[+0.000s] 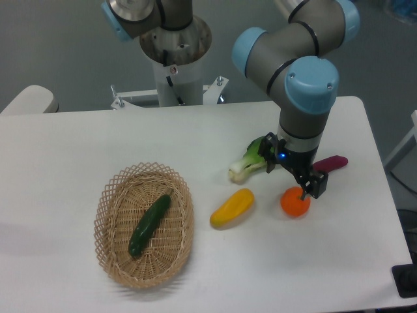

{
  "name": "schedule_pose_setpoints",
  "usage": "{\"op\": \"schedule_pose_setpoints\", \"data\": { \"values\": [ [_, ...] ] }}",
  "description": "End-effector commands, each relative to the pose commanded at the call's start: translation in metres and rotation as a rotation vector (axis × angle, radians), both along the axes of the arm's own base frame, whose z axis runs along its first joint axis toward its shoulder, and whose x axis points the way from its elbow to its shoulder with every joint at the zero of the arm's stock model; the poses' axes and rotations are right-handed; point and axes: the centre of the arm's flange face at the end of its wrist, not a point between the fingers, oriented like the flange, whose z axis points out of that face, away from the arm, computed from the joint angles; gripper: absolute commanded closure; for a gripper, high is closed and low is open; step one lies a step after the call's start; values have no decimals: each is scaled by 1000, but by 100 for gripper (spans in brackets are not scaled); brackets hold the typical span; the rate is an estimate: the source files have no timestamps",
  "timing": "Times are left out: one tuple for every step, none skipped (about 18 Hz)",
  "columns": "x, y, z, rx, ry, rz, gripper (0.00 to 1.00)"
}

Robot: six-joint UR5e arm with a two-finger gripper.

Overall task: Pick up the cucumber from the basket
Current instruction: 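Move the gripper from near the orange over to the wicker basket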

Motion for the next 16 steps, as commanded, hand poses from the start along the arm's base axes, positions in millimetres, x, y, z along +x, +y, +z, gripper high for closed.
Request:
{"op": "schedule_pose_setpoints", "data": {
  "values": [
    [0, -1, -4, -4, -3, 11, 0],
    [4, 1, -9, -7, -12, 15, 0],
    [6, 5, -6, -4, -5, 11, 0],
    [5, 6, -3, 0, 0, 14, 0],
    [5, 7, -4, 0, 0, 13, 0],
    [6, 7, -5, -1, -3, 16, 0],
    [6, 6, -5, -3, -4, 17, 0],
    [7, 7, -6, -3, -6, 34, 0],
    [7, 8, -6, 2, -9, 67, 0],
    [9, 9, -5, 5, -12, 97, 0],
    [19, 18, -6, 4, -17, 102, 0],
    [31, 27, -7, 4, -21, 102, 0],
    [40, 36, -9, 4, -27, 122, 0],
    [53, 46, -9, 9, -32, 161, 0],
    [69, 60, -10, 15, -37, 202, 0],
    [87, 75, -12, 18, -45, 245, 0]
  ]
}}
